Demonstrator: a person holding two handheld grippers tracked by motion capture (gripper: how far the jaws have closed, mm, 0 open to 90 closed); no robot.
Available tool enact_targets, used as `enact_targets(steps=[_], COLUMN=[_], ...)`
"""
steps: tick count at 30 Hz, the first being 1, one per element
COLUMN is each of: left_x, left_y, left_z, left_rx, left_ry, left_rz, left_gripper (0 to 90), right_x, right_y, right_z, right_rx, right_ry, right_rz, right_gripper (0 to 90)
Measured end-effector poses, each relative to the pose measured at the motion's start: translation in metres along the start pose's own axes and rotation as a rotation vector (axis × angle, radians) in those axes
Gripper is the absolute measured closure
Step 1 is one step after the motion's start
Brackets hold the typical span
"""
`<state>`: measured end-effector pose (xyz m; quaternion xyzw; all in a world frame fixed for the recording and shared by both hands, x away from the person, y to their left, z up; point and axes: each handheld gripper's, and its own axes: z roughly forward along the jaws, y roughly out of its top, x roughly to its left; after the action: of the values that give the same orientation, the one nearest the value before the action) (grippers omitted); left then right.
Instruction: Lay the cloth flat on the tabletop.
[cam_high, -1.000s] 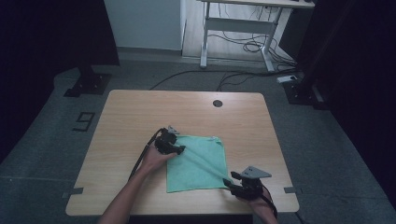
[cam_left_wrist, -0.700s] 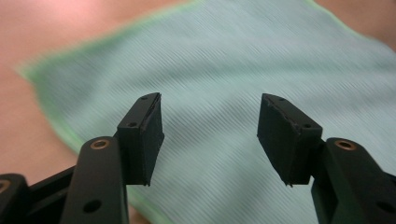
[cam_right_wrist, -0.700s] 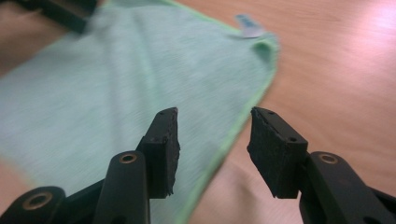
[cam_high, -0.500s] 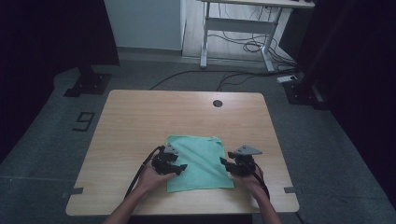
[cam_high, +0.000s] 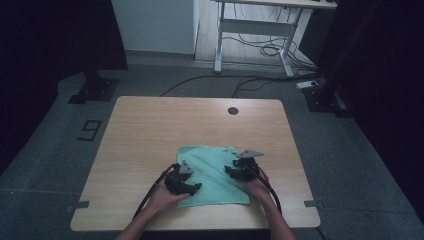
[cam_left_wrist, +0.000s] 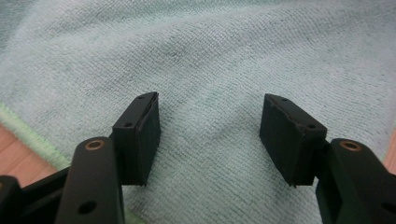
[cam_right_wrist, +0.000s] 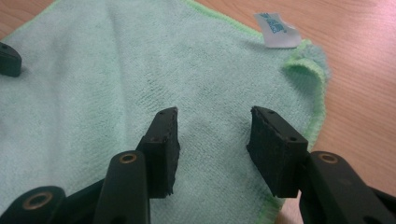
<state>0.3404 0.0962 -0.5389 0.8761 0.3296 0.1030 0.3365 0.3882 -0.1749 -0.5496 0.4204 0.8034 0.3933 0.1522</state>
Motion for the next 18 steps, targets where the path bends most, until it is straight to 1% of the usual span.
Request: enact_targets(steps=[3,5,6,7,9,10,11,14,15,16,17,18], left_x=[-0.002,-0.003,-0.004,-0.004,-0.004,-0.003,-0.003,-0.002,-0.002,-0.002,-0.002,-0.002], left_y=[-0.004,-0.007,-0.011,-0.011,-0.014,-0.014,-0.014,-0.014,-0.014,-0.014,-0.014,-0.014], left_z=[-0.003,-0.006,-0.008,-0.008,-0.009,-0.009,-0.009,-0.009,-0.009,-0.009,-0.009,-0.009], left_rx=[-0.006,-0.011,-0.024,-0.024,-0.036,-0.036,-0.036,-0.037,-0.038,-0.038,-0.038,-0.040], left_ry=[-0.007,-0.013,-0.019,-0.019,-0.023,-0.025,-0.025,-0.032,-0.031,-0.031,-0.031,-0.033], left_rz=[-0.012,-0.018,-0.030,-0.030,-0.034,-0.038,-0.038,-0.041,-0.040,-0.039,-0.039,-0.040], left_gripper=[37.7,37.7,37.6,37.8,37.9,37.9,37.9,37.8,37.8,37.8,37.8,37.7], right_x=[0.005,0.009,0.011,0.011,0.009,0.006,0.006,-0.001,-0.003,-0.009,-0.009,-0.013], right_y=[-0.007,-0.010,-0.013,-0.013,-0.013,-0.012,-0.012,-0.004,-0.001,0.005,0.005,0.011], right_z=[-0.005,-0.008,-0.011,-0.011,-0.013,-0.014,-0.014,-0.014,-0.013,-0.008,-0.008,-0.003], right_rx=[-0.012,-0.012,-0.008,-0.008,-0.006,-0.014,-0.014,-0.050,-0.054,-0.048,-0.048,-0.049], right_ry=[-0.020,-0.030,-0.024,-0.024,-0.009,-0.027,-0.027,-0.067,-0.082,-0.082,-0.082,-0.091], right_rz=[-0.008,-0.021,-0.025,-0.025,-0.009,-0.016,-0.016,-0.016,-0.025,-0.026,-0.026,-0.022], right_gripper=[52.2,52.2,52.0,52.0,51.9,51.7,51.7,53.0,53.5,53.6,53.6,53.7])
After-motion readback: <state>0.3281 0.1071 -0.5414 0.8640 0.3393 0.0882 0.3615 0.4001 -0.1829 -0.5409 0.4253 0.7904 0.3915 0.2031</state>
